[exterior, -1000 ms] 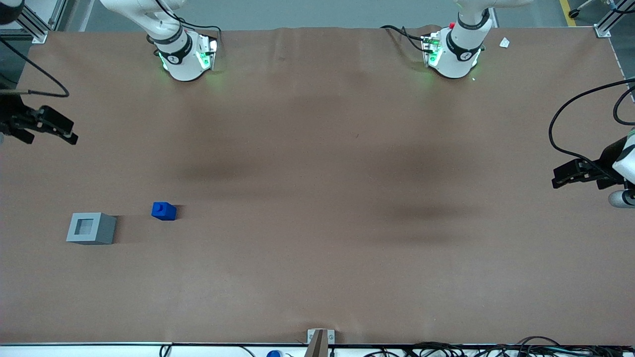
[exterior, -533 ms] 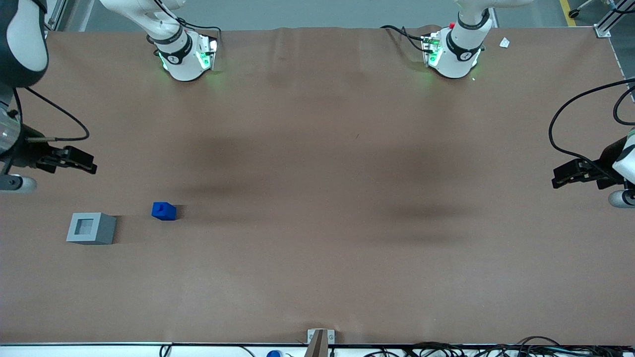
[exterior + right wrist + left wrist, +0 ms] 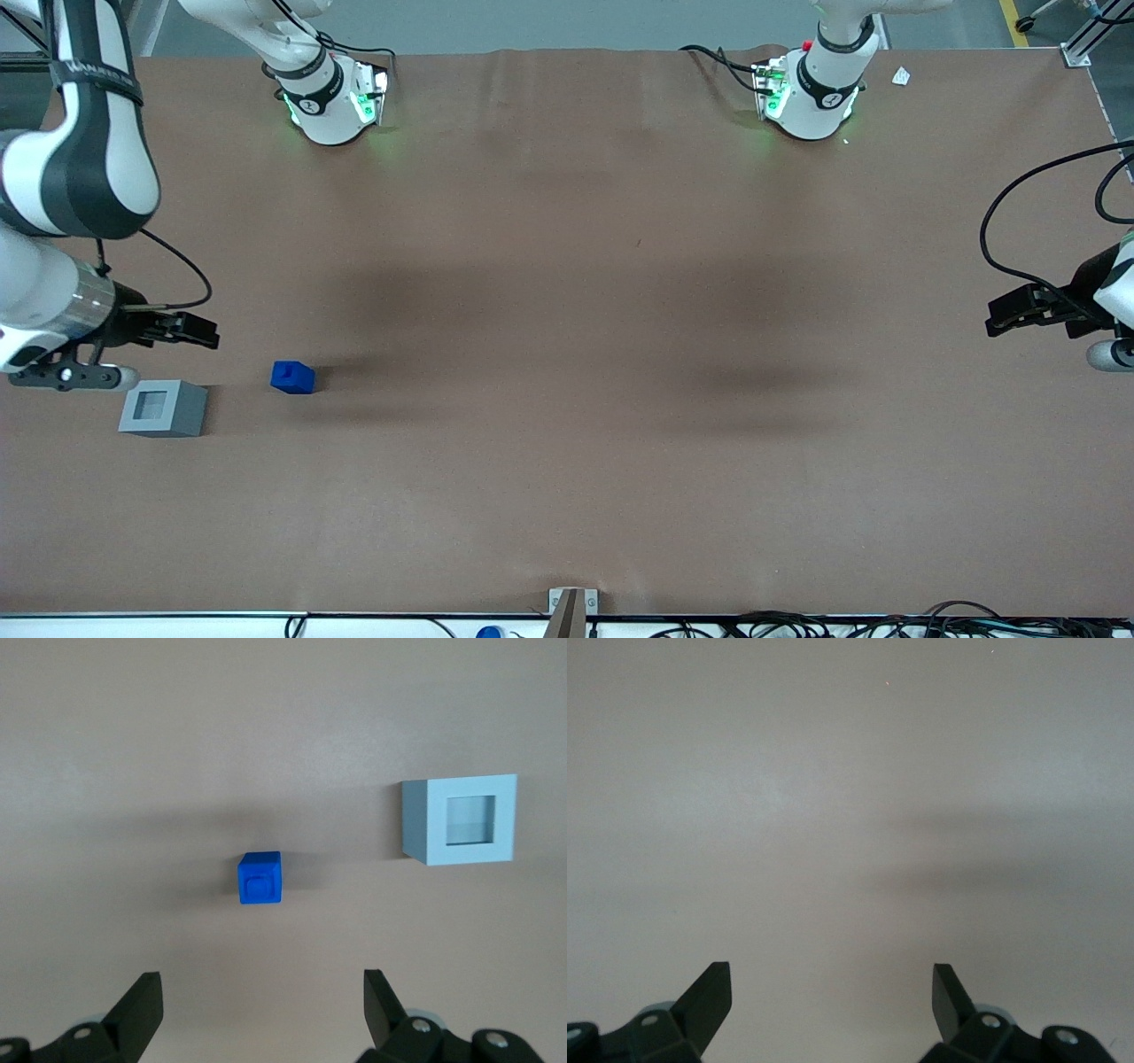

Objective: Insert blue part into gray base with right arm
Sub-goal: 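Lower the right gripper over the blue block and close on it, then lift the blue block and carry it over the gray base, then lower the blue block into the gray base's square opening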

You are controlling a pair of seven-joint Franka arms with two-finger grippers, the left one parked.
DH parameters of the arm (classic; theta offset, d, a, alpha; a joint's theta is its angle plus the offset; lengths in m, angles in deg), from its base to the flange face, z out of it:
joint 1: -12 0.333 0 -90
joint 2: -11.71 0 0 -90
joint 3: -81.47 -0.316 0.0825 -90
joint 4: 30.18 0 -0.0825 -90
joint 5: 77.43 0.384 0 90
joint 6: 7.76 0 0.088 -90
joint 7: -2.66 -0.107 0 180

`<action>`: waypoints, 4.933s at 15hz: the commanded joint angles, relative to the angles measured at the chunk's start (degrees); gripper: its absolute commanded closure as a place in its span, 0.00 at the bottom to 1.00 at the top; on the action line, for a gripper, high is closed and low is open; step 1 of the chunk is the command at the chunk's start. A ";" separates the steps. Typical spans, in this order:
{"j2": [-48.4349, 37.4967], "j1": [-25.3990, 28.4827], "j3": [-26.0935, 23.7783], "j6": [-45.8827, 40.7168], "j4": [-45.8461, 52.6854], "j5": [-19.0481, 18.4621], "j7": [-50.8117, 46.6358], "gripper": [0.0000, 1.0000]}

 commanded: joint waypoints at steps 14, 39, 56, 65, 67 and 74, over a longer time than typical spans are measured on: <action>13.13 3.29 0.08 24.33 -9.89 0.51 -0.60 0.12; 14.11 3.20 0.16 20.64 -10.42 0.33 0.45 0.98; 19.46 -12.71 0.52 1.57 15.24 -0.64 15.65 1.00; 22.46 -14.55 0.52 2.09 17.01 -0.64 15.66 0.99; 23.24 -14.90 0.43 2.18 17.01 -0.64 15.74 0.99; 23.69 -15.70 0.43 2.27 17.01 -0.55 16.45 0.99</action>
